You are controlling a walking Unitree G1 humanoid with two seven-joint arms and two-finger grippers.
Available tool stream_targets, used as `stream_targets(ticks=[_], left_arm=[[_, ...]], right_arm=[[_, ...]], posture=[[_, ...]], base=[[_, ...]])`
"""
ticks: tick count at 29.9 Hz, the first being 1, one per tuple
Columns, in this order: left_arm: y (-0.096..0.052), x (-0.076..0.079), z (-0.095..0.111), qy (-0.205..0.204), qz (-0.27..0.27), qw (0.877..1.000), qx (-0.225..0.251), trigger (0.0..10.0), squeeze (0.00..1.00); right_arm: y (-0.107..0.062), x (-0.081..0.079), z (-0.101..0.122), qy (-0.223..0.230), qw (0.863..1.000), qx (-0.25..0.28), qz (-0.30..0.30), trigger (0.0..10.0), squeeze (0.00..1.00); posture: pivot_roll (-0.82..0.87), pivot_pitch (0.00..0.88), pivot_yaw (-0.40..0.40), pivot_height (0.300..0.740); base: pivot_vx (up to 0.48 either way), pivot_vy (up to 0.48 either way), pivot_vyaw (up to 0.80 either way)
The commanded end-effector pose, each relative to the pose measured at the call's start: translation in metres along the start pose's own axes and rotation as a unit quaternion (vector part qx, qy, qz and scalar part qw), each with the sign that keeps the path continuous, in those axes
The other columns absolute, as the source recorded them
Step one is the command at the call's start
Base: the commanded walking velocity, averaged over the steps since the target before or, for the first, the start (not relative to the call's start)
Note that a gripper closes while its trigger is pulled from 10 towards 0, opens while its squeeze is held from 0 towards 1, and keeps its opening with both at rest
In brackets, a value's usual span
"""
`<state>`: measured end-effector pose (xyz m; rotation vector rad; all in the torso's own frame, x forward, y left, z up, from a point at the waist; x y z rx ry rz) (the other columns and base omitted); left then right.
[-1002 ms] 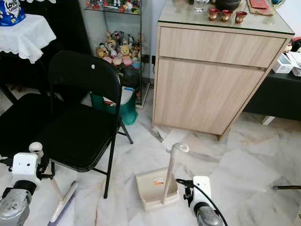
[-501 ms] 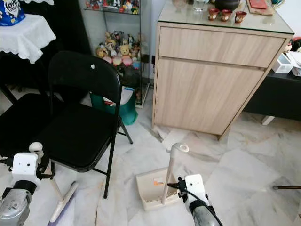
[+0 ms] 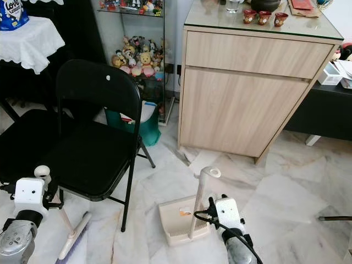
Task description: Sweep floor
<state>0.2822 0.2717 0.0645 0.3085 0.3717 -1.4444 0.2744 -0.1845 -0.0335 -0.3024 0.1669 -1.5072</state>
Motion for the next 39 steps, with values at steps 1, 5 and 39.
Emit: stream_targets(ticks=[1, 5, 39], left_arm=[[0.0, -0.002, 0.001, 0.0, 0.004, 1.0, 0.005, 10.0, 0.0], [0.0, -0.002, 0.001, 0.0, 0.004, 1.0, 0.005, 10.0, 0.0], [0.001, -0.004, 0.001, 0.002, 0.008, 1.0, 0.006, 10.0, 0.0]], right_arm=[[0.001, 0.003, 0.004, -0.008, 1.0, 0.009, -0.002, 10.0, 0.0], [0.003, 0.005, 0.008, -0.009, 1.0, 0.017, -0.007, 10.0, 0.0], [0.012, -0.006, 0.036, -0.005, 0.995, 0.056, 0.082, 10.0, 0.0]], posture=[[-0.01, 0.116, -0.016, 0.74], [-0.02, 0.116, -0.016, 0.74], [-0.01, 0.109, -0.015, 0.74]], base=[[0.0, 0.0, 0.0], [0.0, 0.0, 0.0], [0.0, 0.0, 0.0]])
Point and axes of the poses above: a point about 5 cm out from each wrist's last joint towards the gripper, its own y axis pointing out of the wrist towards the gripper, its own z axis along the axis of the wrist's last joint, x = y × z, the point moved 4 cm from there along y, pointing out of the wrist towards the gripper, and after that the axes turned 9 degrees about y, right-handed, at the moved point
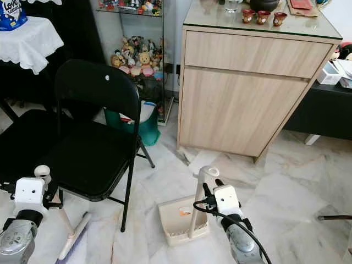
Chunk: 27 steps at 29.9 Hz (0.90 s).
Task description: Sweep floor
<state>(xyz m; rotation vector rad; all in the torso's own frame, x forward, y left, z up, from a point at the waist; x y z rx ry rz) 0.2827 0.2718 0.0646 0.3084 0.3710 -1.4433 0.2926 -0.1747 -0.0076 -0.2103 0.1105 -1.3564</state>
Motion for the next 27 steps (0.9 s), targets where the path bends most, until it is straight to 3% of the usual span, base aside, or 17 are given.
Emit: stream_targets(ticks=[1, 11, 22, 27], left_arm=[[0.0, -0.004, 0.001, 0.003, 0.008, 1.0, 0.006, 10.0, 0.0], [0.001, -0.005, 0.001, 0.004, 0.008, 1.0, 0.006, 10.0, 0.0], [0.001, -0.005, 0.002, 0.007, 0.005, 1.0, 0.006, 10.0, 0.0], [0.001, -0.005, 0.002, 0.008, 0.005, 1.0, 0.007, 10.0, 0.0]], right_arm=[[0.003, 0.001, 0.007, -0.002, 1.0, 0.009, 0.006, 10.0, 0.0], [0.006, -0.005, 0.007, 0.029, 0.998, -0.004, 0.053, 10.0, 0.0], [0.004, -0.005, 0.002, 0.031, 0.997, -0.021, 0.064, 10.0, 0.0], [0.006, 0.007, 0.009, 0.007, 1.0, -0.002, 0.027, 10.0, 0.0]], posture=[[-0.01, 0.109, -0.015, 0.74], [-0.01, 0.106, -0.013, 0.74], [-0.01, 0.109, -0.011, 0.74], [-0.01, 0.111, -0.009, 0.74]], base=[[0.0, 0.0, 0.0], [0.0, 0.0, 0.0], [0.0, 0.0, 0.0], [0.0, 0.0, 0.0]])
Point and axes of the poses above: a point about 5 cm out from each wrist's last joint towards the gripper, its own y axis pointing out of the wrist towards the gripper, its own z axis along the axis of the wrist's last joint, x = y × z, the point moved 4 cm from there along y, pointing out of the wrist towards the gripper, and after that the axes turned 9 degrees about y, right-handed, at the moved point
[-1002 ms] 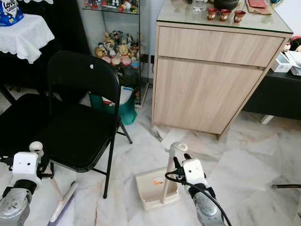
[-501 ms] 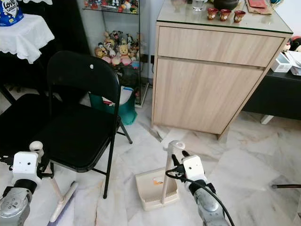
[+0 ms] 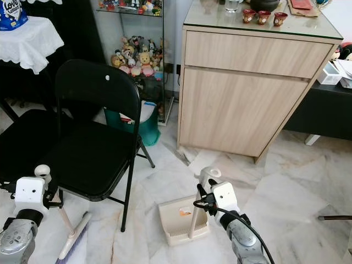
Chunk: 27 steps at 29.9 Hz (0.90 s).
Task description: Sweep floor
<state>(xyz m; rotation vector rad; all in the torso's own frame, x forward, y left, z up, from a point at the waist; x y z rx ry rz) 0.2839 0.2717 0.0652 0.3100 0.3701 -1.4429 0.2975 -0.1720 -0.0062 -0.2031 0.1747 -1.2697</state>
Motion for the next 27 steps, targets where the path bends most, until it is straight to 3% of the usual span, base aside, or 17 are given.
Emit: stream_targets(ticks=[1, 15, 25, 26, 27], left_arm=[[0.0, -0.005, 0.001, 0.007, 0.005, 1.0, 0.007, 10.0, 0.0], [0.0, -0.005, 0.001, 0.009, 0.005, 1.0, 0.006, 10.0, 0.0], [0.0, -0.005, 0.001, 0.01, 0.005, 1.0, 0.005, 10.0, 0.0], [0.0, -0.005, 0.001, 0.011, 0.005, 1.0, 0.005, 10.0, 0.0], [0.0, -0.005, 0.001, 0.011, 0.006, 1.0, 0.005, 10.0, 0.0]], right_arm=[[0.0, 0.012, 0.01, -0.021, 0.999, 0.019, -0.029, 10.0, 0.0], [0.002, 0.016, 0.012, -0.036, 0.998, 0.018, -0.046, 10.0, 0.0], [0.004, 0.013, 0.003, 0.004, 0.999, -0.003, -0.05, 10.0, 0.0], [0.004, 0.013, 0.002, 0.009, 0.999, -0.004, -0.052, 10.0, 1.0], [0.003, 0.013, 0.002, 0.012, 0.998, -0.006, -0.053, 10.0, 1.0]], posture=[[-0.01, 0.11, -0.01, 0.74], [-0.01, 0.112, -0.01, 0.74], [-0.01, 0.111, -0.01, 0.74], [-0.01, 0.111, -0.01, 0.74], [0.0, 0.111, -0.01, 0.74]], base=[[0.0, 0.0, 0.0], [0.0, 0.0, 0.0], [0.0, 0.0, 0.0], [0.0, 0.0, 0.0], [0.0, 0.0, 0.0]])
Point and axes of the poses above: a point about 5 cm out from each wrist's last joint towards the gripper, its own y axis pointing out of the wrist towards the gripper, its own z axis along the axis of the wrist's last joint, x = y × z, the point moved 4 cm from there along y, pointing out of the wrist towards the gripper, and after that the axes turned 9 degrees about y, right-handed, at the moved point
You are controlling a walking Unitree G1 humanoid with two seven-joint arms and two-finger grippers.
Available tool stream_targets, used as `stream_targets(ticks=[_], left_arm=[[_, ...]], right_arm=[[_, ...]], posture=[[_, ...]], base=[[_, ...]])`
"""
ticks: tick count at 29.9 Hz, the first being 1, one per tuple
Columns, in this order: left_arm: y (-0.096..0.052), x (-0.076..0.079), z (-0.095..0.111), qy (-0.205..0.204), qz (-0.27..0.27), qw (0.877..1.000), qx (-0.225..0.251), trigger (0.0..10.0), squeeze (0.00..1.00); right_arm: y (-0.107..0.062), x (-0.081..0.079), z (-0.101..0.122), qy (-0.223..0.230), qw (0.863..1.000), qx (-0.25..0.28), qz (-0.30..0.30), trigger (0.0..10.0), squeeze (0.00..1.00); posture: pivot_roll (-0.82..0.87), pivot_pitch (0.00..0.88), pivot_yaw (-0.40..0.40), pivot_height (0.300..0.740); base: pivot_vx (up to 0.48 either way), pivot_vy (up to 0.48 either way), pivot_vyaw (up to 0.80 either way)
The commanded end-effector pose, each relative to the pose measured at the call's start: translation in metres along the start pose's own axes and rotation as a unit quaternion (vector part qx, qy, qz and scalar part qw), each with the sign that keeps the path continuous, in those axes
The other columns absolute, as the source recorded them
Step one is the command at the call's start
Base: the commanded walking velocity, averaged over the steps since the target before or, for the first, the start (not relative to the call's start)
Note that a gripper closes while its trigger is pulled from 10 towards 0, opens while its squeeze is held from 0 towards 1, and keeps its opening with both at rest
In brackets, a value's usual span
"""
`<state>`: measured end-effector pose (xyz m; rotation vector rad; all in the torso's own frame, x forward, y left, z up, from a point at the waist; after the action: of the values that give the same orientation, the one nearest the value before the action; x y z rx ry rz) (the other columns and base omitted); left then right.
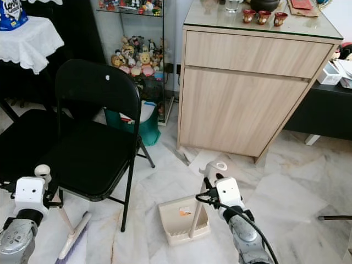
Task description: Sweep floor
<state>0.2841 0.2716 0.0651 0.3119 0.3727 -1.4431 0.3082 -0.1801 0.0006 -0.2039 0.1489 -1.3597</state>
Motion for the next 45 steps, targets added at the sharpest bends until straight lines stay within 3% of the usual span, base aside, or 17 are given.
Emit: stream_targets(ticks=[1, 21, 22, 23, 24, 33, 45], left_arm=[[0.0, -0.006, 0.001, 0.009, 0.006, 1.0, 0.005, 10.0, 0.0], [0.0, -0.007, 0.0, 0.012, 0.007, 1.0, 0.002, 10.0, 0.0], [0.0, -0.007, 0.0, 0.012, 0.008, 1.0, 0.002, 10.0, 0.0], [0.0, -0.007, 0.0, 0.012, 0.008, 1.0, 0.002, 10.0, 0.0], [0.0, -0.007, 0.0, 0.012, 0.009, 1.0, 0.003, 10.0, 0.0], [0.001, -0.007, 0.001, 0.012, 0.009, 1.0, 0.005, 10.0, 0.0], [0.001, -0.008, 0.001, 0.014, 0.012, 1.0, 0.004, 10.0, 0.0]], right_arm=[[-0.003, 0.002, -0.007, 0.014, 1.0, -0.015, -0.007, 10.0, 1.0], [-0.007, -0.02, -0.028, 0.037, 0.995, -0.069, 0.06, 10.0, 1.0], [-0.007, -0.02, -0.027, 0.034, 0.995, -0.067, 0.059, 10.0, 0.81], [-0.007, -0.02, -0.027, 0.033, 0.996, -0.066, 0.059, 10.0, 0.81], [-0.006, -0.017, -0.024, 0.026, 0.997, -0.06, 0.049, 10.0, 0.0], [-0.001, -0.005, -0.003, 0.002, 1.0, -0.01, 0.023, 10.0, 0.0], [0.001, -0.01, 0.005, 0.0, 0.999, 0.012, 0.038, 10.0, 0.0]], posture=[[0.0, 0.111, -0.01, 0.74], [0.0, 0.107, -0.009, 0.74], [0.0, 0.107, -0.009, 0.74], [0.0, 0.107, -0.009, 0.74], [0.0, 0.106, -0.009, 0.74], [0.0, 0.105, -0.008, 0.74], [0.0, 0.103, -0.009, 0.74]], base=[[0.0, 0.0, 0.0], [0.0, 0.0, 0.0], [0.0, 0.0, 0.0], [0.0, 0.0, 0.0], [0.0, 0.0, 0.0], [0.0, 0.0, 0.0], [0.0, 0.0, 0.0]])
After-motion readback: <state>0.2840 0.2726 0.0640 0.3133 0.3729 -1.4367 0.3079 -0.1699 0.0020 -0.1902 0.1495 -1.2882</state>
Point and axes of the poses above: a point about 5 cm out from each wrist's last joint towards the gripper, its own y axis pointing out of the wrist towards the gripper, its own z axis along the axis of the wrist's last joint, x = y × z, the point moved 4 cm from there along y, pointing out of the wrist towards the gripper, and after that the axes turned 9 degrees about y, right-handed, at the moved point
